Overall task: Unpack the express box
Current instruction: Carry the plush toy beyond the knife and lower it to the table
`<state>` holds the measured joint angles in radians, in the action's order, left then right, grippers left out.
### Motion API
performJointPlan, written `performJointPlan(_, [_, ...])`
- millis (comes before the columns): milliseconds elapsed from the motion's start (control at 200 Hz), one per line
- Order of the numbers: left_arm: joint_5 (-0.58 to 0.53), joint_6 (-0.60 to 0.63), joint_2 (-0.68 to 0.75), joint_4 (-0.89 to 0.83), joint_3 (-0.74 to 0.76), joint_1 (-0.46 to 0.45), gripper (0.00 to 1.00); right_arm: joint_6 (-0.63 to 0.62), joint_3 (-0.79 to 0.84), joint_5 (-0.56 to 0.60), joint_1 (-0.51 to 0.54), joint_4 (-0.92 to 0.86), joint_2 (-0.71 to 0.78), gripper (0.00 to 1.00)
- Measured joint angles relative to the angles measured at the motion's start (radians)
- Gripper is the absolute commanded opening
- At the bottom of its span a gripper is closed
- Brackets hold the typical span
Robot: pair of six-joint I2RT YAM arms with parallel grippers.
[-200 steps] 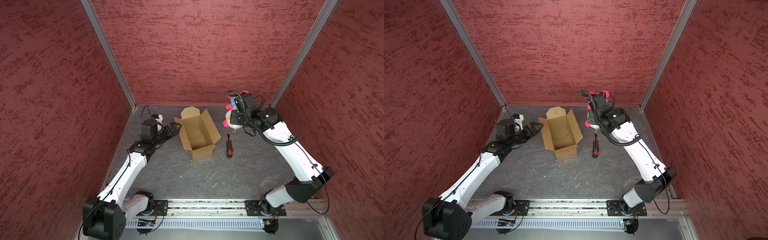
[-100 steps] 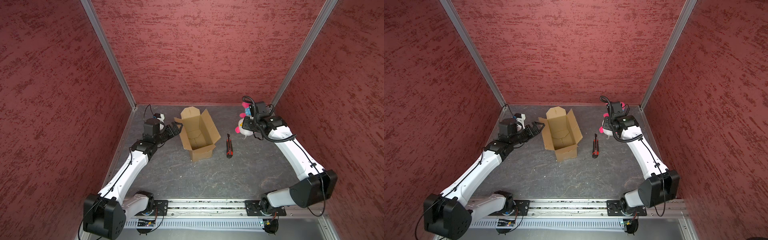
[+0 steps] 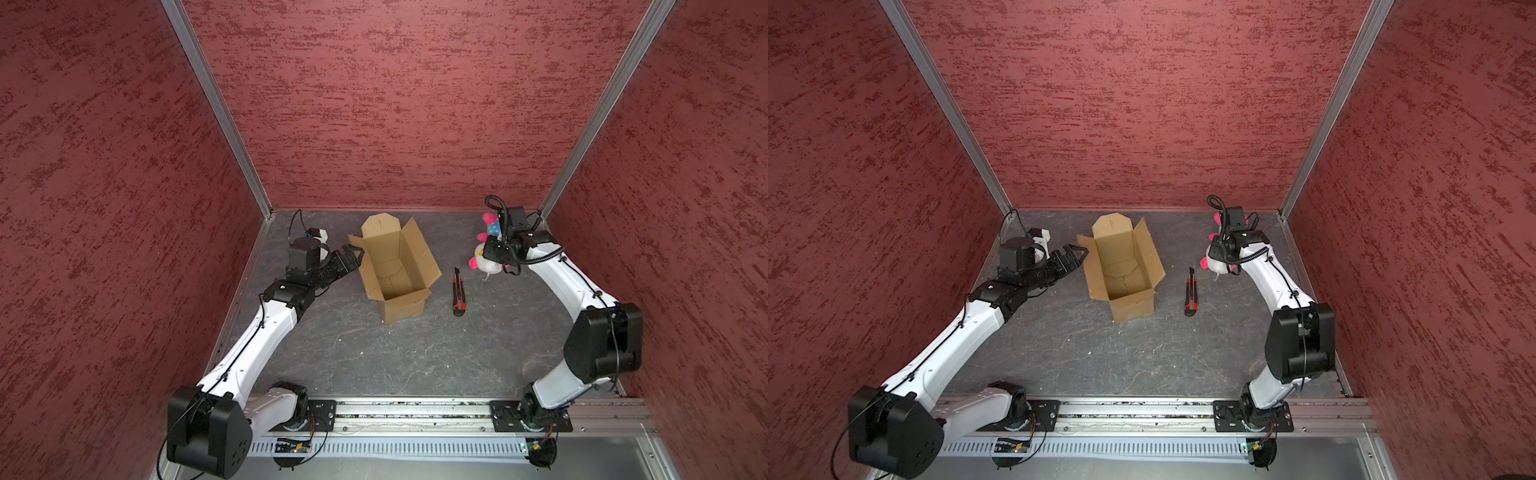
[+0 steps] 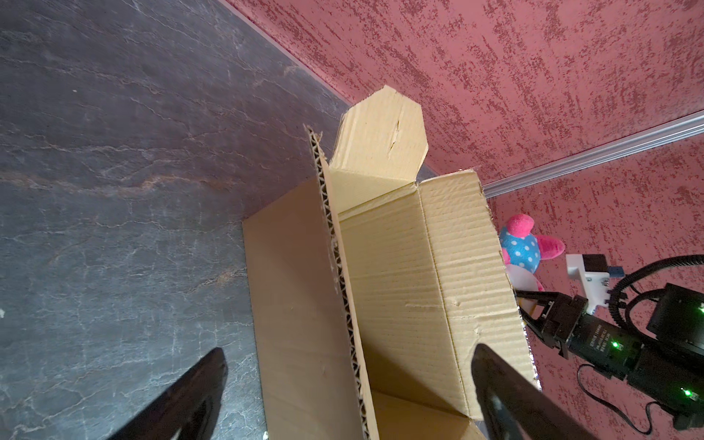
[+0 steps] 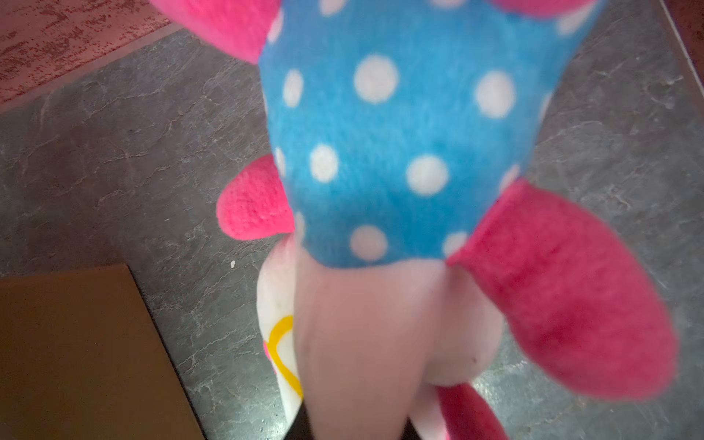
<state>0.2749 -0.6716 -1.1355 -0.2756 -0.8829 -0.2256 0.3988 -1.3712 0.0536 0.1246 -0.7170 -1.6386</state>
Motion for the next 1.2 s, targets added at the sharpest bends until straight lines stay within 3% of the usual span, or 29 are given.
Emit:
performJointPlan(521, [-0.019, 0.000, -0.009, -0.016, 0.000, 0.000, 1.00, -0.041, -0.002, -0.060, -0.077, 0.077, -0.184, 0.14])
performJointPlan(1202, [-0.026, 0.000, -0.027, -0.019, -0.011, 0.000, 1.00, -0.059, -0.008, -0.085, -0.090, 0.104, -0.248, 0.20])
